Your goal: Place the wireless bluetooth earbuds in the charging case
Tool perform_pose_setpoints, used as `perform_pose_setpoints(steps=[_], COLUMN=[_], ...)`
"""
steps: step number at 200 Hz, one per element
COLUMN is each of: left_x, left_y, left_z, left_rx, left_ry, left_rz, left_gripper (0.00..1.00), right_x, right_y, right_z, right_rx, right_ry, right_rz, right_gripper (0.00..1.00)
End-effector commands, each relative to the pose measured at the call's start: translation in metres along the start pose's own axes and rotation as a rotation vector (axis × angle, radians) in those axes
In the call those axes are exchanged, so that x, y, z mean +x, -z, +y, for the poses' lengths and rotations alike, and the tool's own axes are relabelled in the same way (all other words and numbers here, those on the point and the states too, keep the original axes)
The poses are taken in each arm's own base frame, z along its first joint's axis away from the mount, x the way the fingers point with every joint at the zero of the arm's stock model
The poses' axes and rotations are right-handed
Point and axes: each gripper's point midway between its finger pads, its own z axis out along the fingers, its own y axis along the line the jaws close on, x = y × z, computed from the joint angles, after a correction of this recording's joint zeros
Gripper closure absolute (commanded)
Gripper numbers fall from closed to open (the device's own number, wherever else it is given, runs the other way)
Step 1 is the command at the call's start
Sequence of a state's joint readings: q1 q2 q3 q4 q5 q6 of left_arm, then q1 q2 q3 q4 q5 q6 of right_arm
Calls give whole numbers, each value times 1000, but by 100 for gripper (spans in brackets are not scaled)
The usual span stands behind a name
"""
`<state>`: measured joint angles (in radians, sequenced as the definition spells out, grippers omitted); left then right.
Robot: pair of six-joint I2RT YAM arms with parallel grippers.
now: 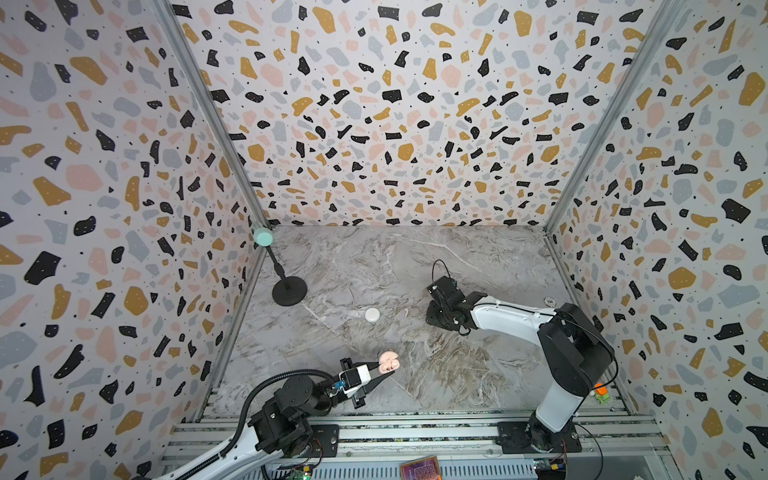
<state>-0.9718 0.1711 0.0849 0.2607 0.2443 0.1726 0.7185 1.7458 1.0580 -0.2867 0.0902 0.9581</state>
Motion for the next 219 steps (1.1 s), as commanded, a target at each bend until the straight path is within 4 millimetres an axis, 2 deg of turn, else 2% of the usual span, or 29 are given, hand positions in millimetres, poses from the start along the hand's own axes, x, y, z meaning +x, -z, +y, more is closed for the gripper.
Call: perform_pose_setpoints(steps=[1,73,163,219], left_x=[-6,-6,-4,-4], left_y=[1,1,1,1], left_z=[1,0,-1,-1], left_rx=[-7,-6,-1,-1], left_ry=[-18,-19,-17,-17], left_rz=[-33,-33,-30,-28], left_gripper=[100,100,100,100], right_x=[-1,-4,-8,-14], right_y=[0,-14,-24,-29], right_z=[1,-3,-20,-13], right_rx=[26,71,132,118], right_ry=[-19,-24,26,126], right_rz=[12,29,41,54], right_gripper=[61,63,69,73])
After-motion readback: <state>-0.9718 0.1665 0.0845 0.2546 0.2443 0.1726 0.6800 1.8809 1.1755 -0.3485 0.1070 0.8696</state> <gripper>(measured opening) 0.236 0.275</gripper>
